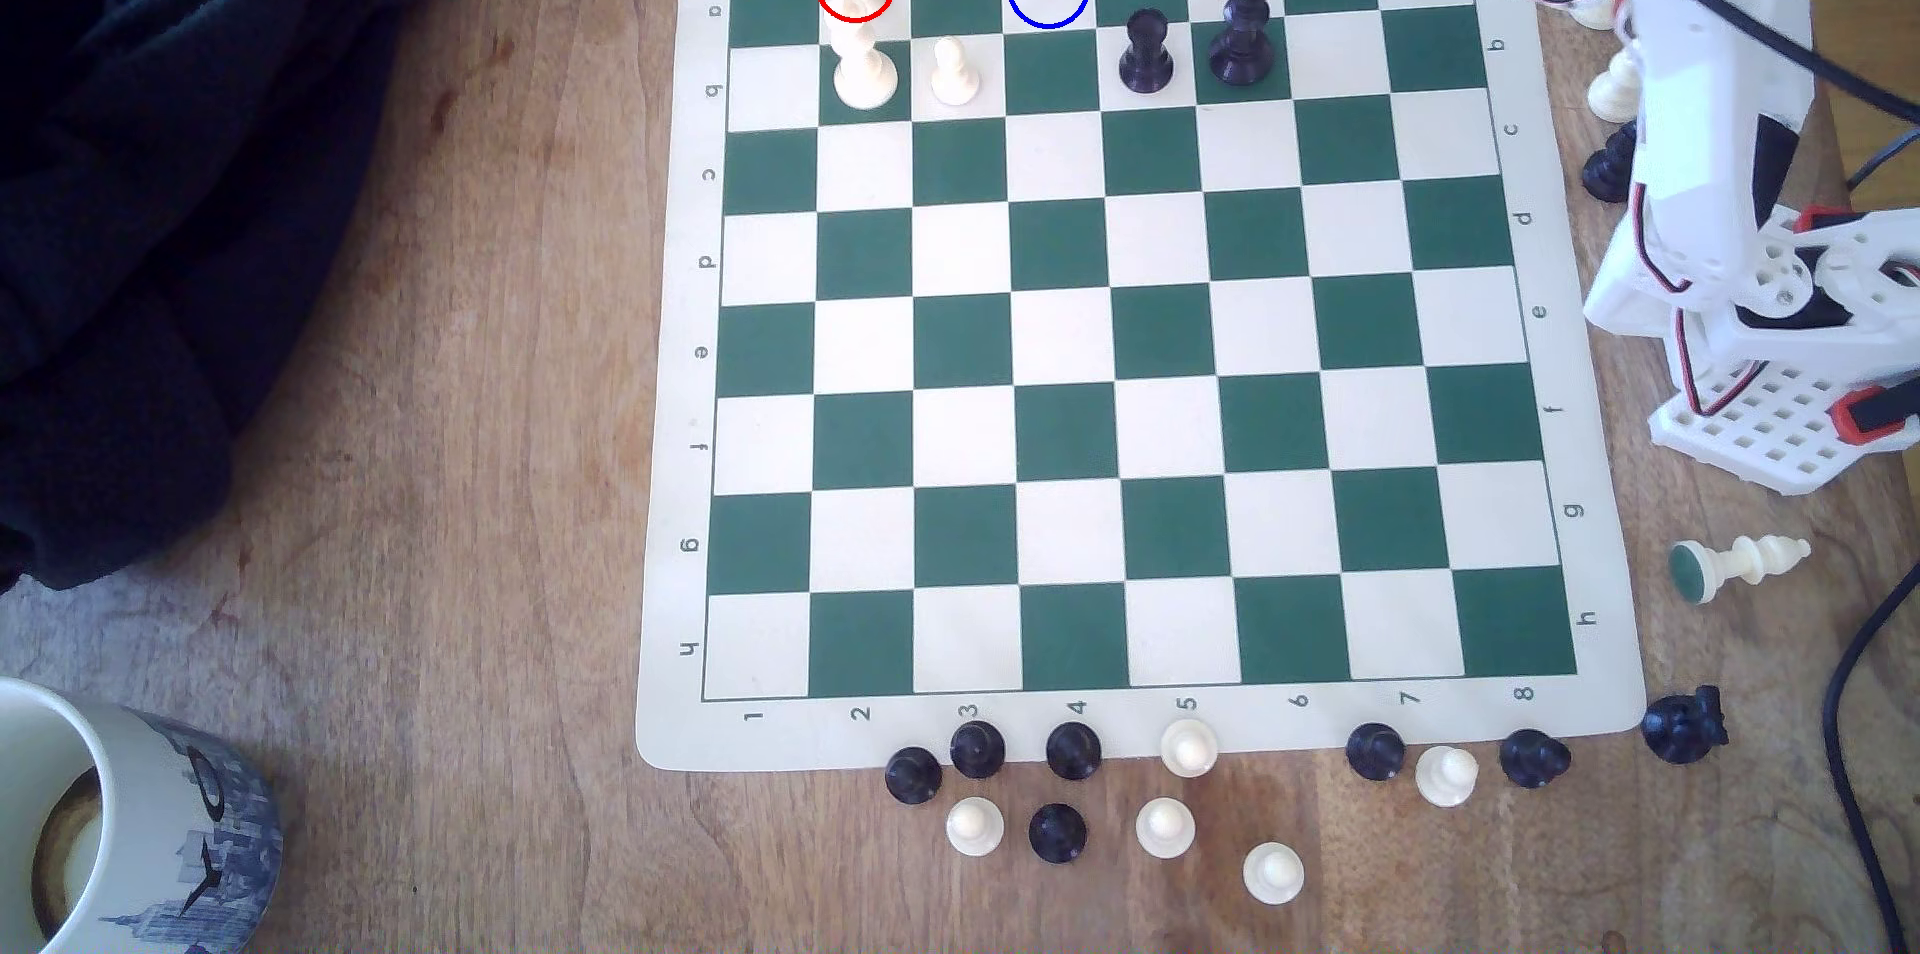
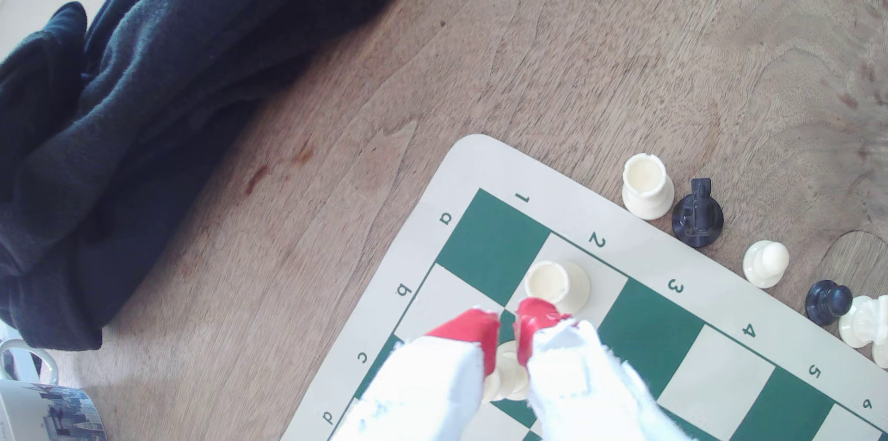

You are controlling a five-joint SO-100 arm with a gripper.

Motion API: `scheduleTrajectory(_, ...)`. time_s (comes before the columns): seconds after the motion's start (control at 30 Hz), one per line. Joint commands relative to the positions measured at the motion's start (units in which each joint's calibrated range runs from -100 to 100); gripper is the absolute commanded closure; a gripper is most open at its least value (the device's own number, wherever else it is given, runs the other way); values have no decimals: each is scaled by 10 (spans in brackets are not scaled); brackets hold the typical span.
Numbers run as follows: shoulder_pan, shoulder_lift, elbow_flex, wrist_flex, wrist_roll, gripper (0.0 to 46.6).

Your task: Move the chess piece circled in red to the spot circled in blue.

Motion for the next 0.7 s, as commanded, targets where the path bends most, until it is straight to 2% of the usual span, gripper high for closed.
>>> scheduleTrajectory(0.0,-11,19,-80,-2,-7,452)
scheduleTrajectory(0.37,-16,103,-130,0,-10,418)
scheduleTrajectory(0.57,-12,125,-130,-15,-9,420)
scheduleTrajectory(0.63,-12,129,-130,-19,-8,408)
scheduleTrajectory(0.67,-12,133,-130,-24,-8,385)
